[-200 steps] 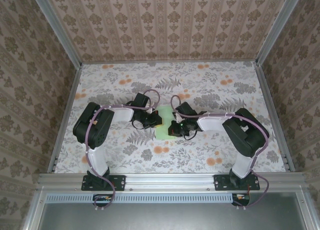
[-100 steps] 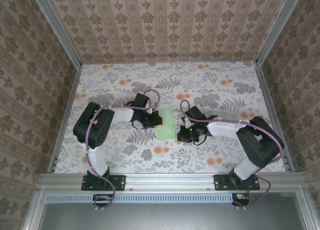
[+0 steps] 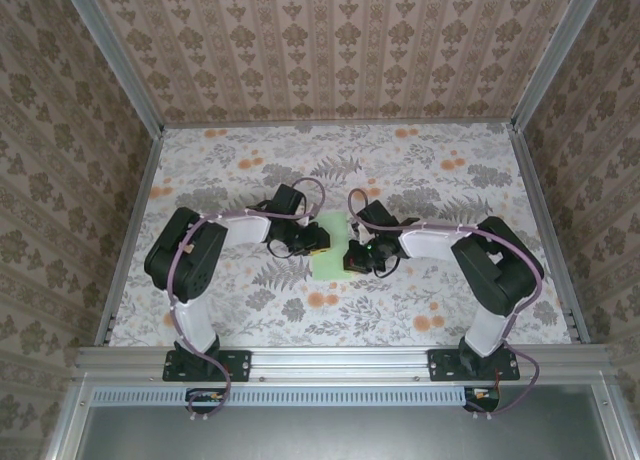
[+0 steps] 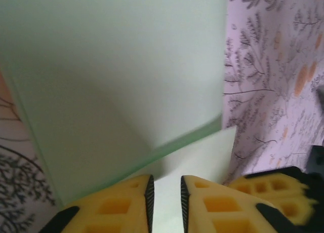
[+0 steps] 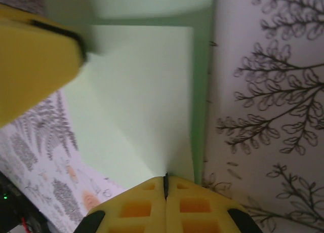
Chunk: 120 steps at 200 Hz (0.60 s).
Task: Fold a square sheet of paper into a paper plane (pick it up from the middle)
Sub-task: Fold the triangle a second time at the center of the table.
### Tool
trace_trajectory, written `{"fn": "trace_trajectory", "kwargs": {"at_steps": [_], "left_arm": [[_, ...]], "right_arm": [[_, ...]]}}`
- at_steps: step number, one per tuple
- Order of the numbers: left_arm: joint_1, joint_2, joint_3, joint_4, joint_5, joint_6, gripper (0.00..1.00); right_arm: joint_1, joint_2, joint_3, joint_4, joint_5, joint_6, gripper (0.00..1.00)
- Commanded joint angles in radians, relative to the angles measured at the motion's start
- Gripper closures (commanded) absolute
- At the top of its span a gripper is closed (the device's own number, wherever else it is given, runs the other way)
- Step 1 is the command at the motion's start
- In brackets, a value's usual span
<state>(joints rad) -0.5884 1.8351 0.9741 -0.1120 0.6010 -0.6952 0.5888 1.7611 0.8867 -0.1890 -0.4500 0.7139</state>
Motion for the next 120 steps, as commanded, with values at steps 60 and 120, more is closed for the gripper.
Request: {"fn": "trace_trajectory", "kwargs": {"at_steps": [60, 120], "left_arm": [[-0.065, -0.020, -0.025, 0.051, -0.005, -0.023, 0.90], [-0.073, 0.040, -0.044, 0.084, -0.048, 0.014, 0.91]], "right_arm": [[0.000, 0.057, 0.031, -0.063, 0.040, 0.010, 1.00], [0.000, 0.064, 0.024, -0.094, 0.040, -0.002, 1.00]]}}
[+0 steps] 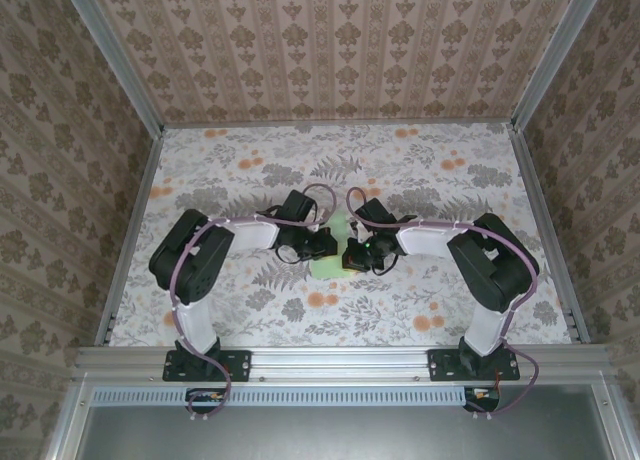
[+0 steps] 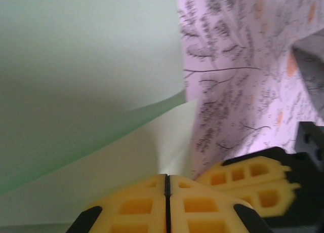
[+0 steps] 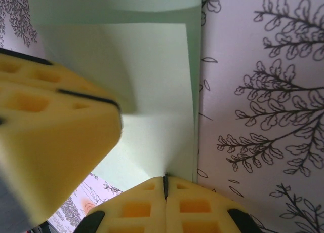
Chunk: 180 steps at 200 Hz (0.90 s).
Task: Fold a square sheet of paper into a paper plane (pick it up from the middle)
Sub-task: Fold the triangle a second time at the center of the table.
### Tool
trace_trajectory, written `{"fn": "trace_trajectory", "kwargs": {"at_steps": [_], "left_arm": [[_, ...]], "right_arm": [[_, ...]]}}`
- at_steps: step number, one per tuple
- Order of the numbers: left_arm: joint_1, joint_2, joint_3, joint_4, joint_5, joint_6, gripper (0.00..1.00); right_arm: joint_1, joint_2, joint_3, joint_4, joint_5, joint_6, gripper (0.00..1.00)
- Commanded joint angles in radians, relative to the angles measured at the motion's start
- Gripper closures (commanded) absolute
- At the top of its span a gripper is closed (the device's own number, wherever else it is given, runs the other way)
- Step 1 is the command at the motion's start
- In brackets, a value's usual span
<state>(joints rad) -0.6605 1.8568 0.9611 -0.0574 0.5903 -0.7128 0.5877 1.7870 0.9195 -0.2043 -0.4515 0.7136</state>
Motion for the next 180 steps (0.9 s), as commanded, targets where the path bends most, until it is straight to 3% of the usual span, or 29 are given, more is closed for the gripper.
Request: {"fn": "trace_trajectory", "kwargs": {"at_steps": [1, 41, 110, 142, 163, 180], "left_arm": [[-0.001, 0.019, -0.034, 0.031, -0.039, 0.032, 0.91], [0.039, 0.037, -0.090, 0.103, -0.075, 0.044, 0.90], [0.242, 0.044, -0.120, 0.092, -0.044, 0.134, 0.90], [0.286, 0.027, -0.081, 0.053, -0.033, 0.163, 0.89], [0.294, -0.018, -0.057, 0.022, -0.026, 0.160, 0.84], [0.295, -0.064, -0.047, -0.001, -0.016, 0.137, 0.69]], "right_arm": [[0.001, 0.038, -0.009, -0.080, 0.043, -0.002, 1.00], [0.001, 0.036, -0.024, -0.117, 0.045, -0.017, 1.00], [-0.005, 0.019, -0.072, -0.136, 0.043, -0.027, 1.00], [-0.005, 0.006, -0.051, -0.130, 0.030, -0.021, 1.00], [-0.005, -0.025, -0.008, -0.111, 0.023, -0.012, 0.95], [-0.005, -0.056, 0.033, -0.075, 0.017, 0.002, 0.85]]}}
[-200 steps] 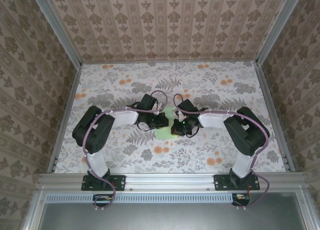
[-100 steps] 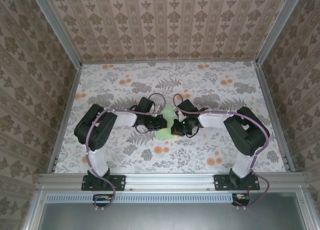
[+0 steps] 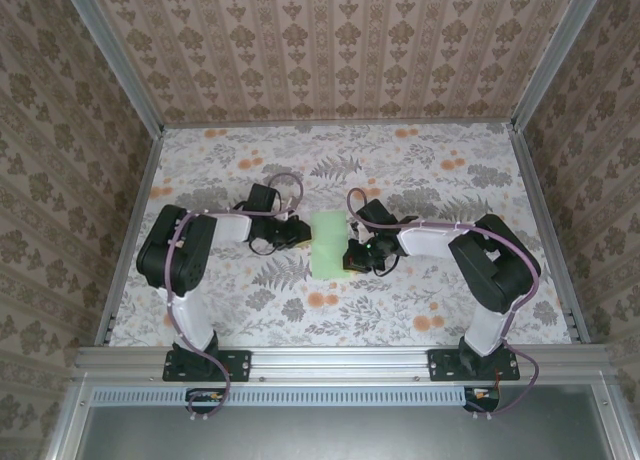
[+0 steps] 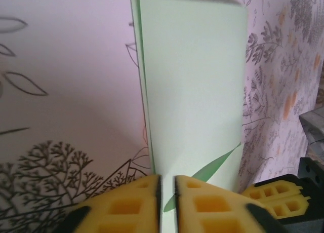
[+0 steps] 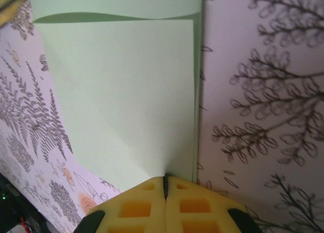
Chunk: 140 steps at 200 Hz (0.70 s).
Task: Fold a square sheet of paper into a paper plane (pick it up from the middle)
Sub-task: Fold the triangle a second time at the center of the table, then turn over the paper at the center of the table.
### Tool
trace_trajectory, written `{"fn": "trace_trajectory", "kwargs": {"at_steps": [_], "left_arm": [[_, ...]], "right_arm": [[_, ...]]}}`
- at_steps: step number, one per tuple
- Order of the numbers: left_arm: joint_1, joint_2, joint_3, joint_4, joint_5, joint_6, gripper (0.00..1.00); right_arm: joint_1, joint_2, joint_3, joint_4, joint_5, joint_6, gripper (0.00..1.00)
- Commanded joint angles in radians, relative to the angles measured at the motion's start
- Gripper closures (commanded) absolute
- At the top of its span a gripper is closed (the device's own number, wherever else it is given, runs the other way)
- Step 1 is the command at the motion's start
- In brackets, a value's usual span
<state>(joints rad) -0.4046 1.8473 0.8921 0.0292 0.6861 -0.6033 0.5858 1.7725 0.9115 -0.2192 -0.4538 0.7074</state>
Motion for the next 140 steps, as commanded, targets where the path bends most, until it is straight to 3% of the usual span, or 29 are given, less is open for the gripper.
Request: {"fn": "trace_trajectory", "kwargs": {"at_steps": [1, 36, 60, 98, 132, 140], "left_arm": [[0.039, -0.056, 0.022, -0.088, -0.111, 0.026, 0.68], [0.038, -0.151, -0.020, -0.076, -0.093, -0.039, 0.45], [0.035, -0.213, -0.064, -0.057, -0.091, -0.079, 0.35], [0.010, -0.270, -0.107, -0.030, -0.096, -0.097, 0.20], [-0.013, -0.289, -0.136, 0.007, -0.100, -0.122, 0.01], [-0.015, -0.291, -0.142, 0.019, -0.097, -0.130, 0.00]], "right_arm": [[-0.003, -0.043, 0.042, -0.057, 0.017, 0.009, 0.84], [-0.016, -0.095, 0.087, -0.015, 0.043, -0.024, 0.63], [-0.050, -0.099, 0.083, -0.001, 0.065, -0.072, 0.55], [-0.091, -0.060, 0.081, 0.058, 0.060, -0.151, 0.52], [-0.100, 0.015, 0.117, 0.077, 0.006, -0.208, 0.55], [-0.100, 0.032, 0.126, 0.074, -0.003, -0.213, 0.56]]}}
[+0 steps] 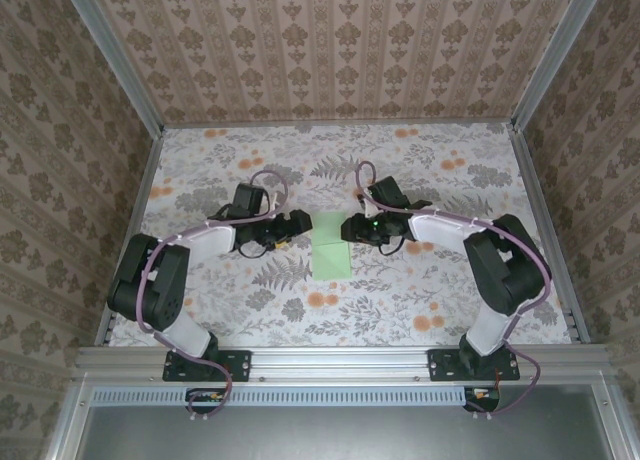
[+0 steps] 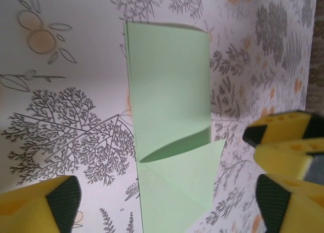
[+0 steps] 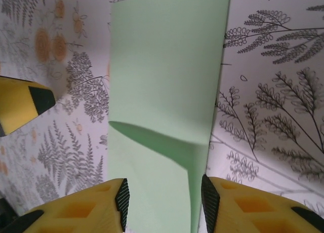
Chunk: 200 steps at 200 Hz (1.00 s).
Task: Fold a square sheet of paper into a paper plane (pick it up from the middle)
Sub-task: Turn over the paper at the center of the table.
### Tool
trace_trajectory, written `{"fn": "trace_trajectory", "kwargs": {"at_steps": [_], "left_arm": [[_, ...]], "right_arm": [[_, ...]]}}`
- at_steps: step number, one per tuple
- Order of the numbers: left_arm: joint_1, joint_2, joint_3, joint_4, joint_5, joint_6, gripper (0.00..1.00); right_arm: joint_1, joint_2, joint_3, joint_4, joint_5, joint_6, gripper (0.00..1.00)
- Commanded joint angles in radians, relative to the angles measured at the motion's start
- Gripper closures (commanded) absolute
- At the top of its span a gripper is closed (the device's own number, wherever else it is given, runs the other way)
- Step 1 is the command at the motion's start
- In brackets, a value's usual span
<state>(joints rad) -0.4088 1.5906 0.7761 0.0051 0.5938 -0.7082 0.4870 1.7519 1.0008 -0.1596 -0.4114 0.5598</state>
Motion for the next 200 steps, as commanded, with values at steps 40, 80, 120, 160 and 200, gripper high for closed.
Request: {"fn": "trace_trajectory", "kwargs": {"at_steps": [40, 80, 120, 160, 200], "left_arm": [[-0.029, -0.032, -0.026, 0.059, 0.008, -0.049, 0.00], [-0.041, -0.016, -0.028, 0.077, 0.033, -0.079, 0.02], [-0.072, 0.008, -0.028, 0.108, 0.085, -0.106, 0.16], [-0.090, 0.033, -0.020, 0.130, 0.103, -0.113, 0.27], [-0.102, 0.083, 0.013, 0.148, 0.140, -0.112, 0.35]], "right_arm": [[-0.002, 0.102, 0.041, 0.063, -0.120, -0.062, 0.64], [-0.007, 0.136, 0.038, 0.082, -0.157, -0.058, 0.71], [-0.030, 0.120, 0.006, 0.122, -0.146, -0.029, 0.89], [-0.057, 0.094, -0.042, 0.188, -0.143, 0.019, 0.92], [-0.067, 0.093, -0.055, 0.208, -0.146, 0.035, 0.92]]}}
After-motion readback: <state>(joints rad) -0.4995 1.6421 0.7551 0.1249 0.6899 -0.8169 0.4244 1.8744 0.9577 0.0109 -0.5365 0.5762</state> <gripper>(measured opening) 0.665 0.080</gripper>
